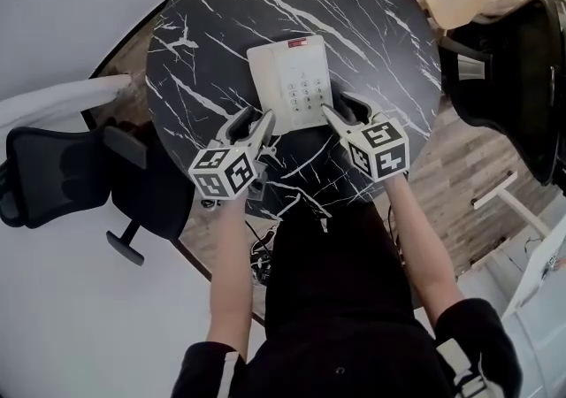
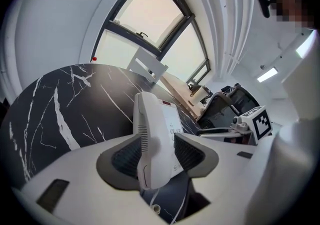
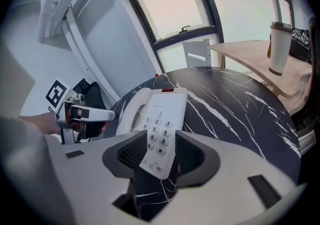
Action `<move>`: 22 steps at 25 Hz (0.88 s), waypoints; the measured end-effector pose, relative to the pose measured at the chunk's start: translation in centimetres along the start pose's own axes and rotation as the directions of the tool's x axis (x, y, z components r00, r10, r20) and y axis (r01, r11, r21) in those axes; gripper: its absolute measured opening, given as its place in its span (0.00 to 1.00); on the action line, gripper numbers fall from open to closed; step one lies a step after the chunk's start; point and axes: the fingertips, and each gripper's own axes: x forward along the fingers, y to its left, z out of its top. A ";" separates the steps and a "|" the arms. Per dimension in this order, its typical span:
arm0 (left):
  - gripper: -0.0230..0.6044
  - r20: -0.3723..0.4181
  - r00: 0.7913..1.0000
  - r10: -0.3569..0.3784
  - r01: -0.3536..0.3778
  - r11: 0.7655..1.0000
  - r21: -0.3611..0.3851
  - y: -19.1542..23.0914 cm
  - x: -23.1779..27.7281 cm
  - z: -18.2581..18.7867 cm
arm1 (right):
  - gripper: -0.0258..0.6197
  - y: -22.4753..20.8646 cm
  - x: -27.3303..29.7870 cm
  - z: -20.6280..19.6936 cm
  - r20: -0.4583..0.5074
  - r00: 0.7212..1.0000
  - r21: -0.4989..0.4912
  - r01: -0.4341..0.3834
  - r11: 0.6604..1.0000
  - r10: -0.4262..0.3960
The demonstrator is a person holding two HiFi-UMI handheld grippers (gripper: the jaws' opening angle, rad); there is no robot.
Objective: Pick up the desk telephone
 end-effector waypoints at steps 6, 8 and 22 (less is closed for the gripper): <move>0.48 -0.004 0.998 -0.057 0.057 0.998 -0.016 0.2 1.2 0.2 | 0.32 -0.5 1.8 -0.1 -0.028 1.000 -0.018 0.001 1.000 -0.002; 0.49 -0.012 0.998 -0.066 0.065 0.998 -0.018 0.4 1.5 0.1 | 0.33 -0.8 2.2 -0.1 -0.036 0.999 -0.021 0.006 1.000 -0.006; 0.59 -0.045 0.981 -0.190 0.187 0.980 -0.066 0.5 4.1 -0.4 | 0.35 -1.6 4.5 -0.7 -0.063 0.998 0.005 -0.017 1.000 0.017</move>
